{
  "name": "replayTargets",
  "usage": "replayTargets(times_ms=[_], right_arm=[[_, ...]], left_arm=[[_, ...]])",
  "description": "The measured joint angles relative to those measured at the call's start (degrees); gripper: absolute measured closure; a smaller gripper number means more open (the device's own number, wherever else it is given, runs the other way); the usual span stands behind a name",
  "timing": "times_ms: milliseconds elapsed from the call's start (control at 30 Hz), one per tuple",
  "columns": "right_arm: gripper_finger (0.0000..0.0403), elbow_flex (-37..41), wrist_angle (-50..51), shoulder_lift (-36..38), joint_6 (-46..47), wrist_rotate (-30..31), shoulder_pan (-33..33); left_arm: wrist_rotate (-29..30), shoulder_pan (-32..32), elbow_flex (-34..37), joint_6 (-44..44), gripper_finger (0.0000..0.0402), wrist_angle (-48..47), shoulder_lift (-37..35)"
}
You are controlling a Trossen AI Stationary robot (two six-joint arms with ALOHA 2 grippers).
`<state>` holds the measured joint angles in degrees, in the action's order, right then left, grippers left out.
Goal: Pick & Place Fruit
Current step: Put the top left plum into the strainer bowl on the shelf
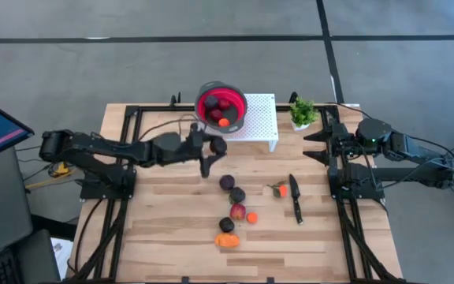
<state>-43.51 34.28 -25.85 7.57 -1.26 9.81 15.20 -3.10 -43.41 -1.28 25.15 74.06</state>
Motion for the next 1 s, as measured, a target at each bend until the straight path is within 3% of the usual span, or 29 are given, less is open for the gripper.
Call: replayTargets(times_ms=[300, 633, 1000], right_arm=[[0.0143, 0.0, 0.0, 0.0, 0.0, 0.0, 0.01], [0.0143, 0.0, 0.0, 0.0, 0.0, 0.02, 0.01], [0.0143, 0.0, 0.0, 0.0, 0.0, 0.0, 0.01]], left_arm=[[-0.04, -8.57, -7.24, -8.35, 0.0124, 2.42, 0.92], [-1.93, -18.22, -11.36, -8.8, 0.0124, 2.35, 4.57], [-3.27, -19.56, -11.32, -7.46, 0.0124, 1.48, 13.08]])
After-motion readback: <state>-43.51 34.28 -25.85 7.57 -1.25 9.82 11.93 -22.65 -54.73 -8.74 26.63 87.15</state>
